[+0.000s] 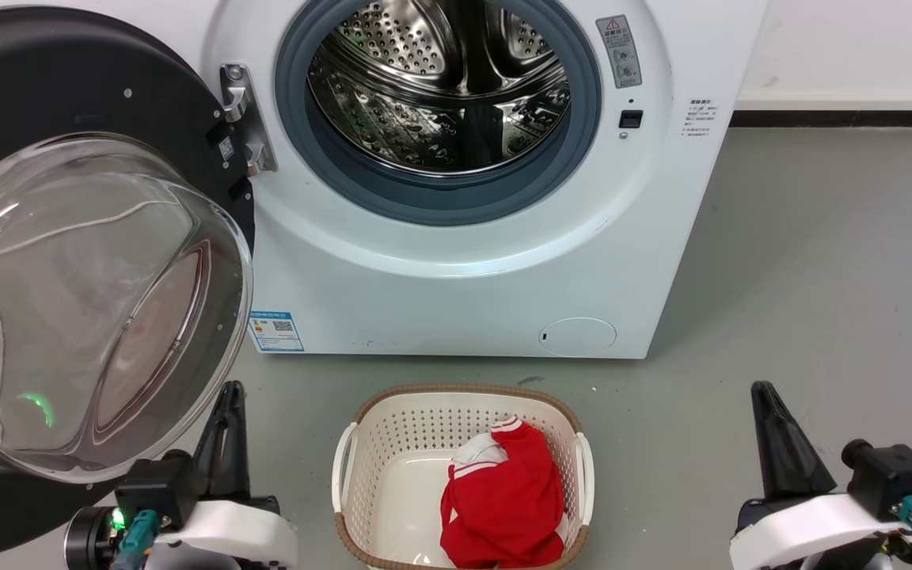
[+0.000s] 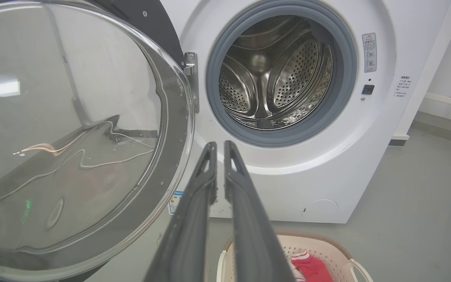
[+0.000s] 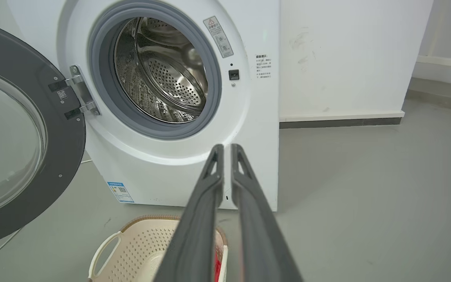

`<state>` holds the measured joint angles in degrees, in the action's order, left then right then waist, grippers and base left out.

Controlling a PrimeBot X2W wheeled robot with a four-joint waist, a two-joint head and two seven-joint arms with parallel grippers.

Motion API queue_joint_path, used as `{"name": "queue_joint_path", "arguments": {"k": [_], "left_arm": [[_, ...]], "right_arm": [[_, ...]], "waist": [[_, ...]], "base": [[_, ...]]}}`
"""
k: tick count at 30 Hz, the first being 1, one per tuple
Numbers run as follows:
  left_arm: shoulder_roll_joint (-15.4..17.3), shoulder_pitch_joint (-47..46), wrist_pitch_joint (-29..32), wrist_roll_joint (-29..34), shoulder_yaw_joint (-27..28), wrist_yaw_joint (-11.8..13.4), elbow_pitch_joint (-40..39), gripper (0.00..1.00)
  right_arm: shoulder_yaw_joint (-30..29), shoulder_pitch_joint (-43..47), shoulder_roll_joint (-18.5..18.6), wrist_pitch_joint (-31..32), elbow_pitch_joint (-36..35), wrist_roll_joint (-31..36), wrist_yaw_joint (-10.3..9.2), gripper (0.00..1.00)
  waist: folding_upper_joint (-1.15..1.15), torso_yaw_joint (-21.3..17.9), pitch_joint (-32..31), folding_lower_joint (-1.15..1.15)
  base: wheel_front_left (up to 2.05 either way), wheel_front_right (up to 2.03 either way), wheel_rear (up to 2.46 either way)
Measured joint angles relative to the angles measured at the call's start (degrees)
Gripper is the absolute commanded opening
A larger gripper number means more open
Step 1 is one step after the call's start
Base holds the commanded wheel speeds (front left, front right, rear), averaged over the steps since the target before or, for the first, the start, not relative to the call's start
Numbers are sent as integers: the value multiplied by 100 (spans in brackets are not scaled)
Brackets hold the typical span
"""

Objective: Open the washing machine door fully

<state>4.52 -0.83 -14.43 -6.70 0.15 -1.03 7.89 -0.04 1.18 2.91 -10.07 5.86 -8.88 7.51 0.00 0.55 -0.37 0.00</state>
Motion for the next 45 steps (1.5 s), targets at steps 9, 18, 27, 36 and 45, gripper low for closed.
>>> {"name": "queue_joint_path", "arguments": {"k": [9,18,27,36,45], "left_arm": [[-10,-12,276,-1027,93,-62,101,0],[-32,-42,481,-1971,142,-149,136,0],[-58,-75,683,-2831,198,-204,187,0],[-76,-158,875,-3598,246,-254,249,0],[-92,-185,1043,-4300,303,-303,302,0]], "right_arm": [[-15,3,13,160,103,-1067,0,0],[-43,-59,44,307,192,-2020,0,0],[-79,-125,63,444,271,-2871,0,0],[-114,-233,77,569,345,-3628,-1,0],[-149,-280,87,703,402,-4324,-1,0]], "waist": [[0,-4,4,0],[0,-8,9,0],[0,-12,12,0],[0,-17,17,0],[0,-20,20,0]], "base": [[0,0,0],[0,0,0],[0,0,0],[0,0,0],[0,0,0]]}}
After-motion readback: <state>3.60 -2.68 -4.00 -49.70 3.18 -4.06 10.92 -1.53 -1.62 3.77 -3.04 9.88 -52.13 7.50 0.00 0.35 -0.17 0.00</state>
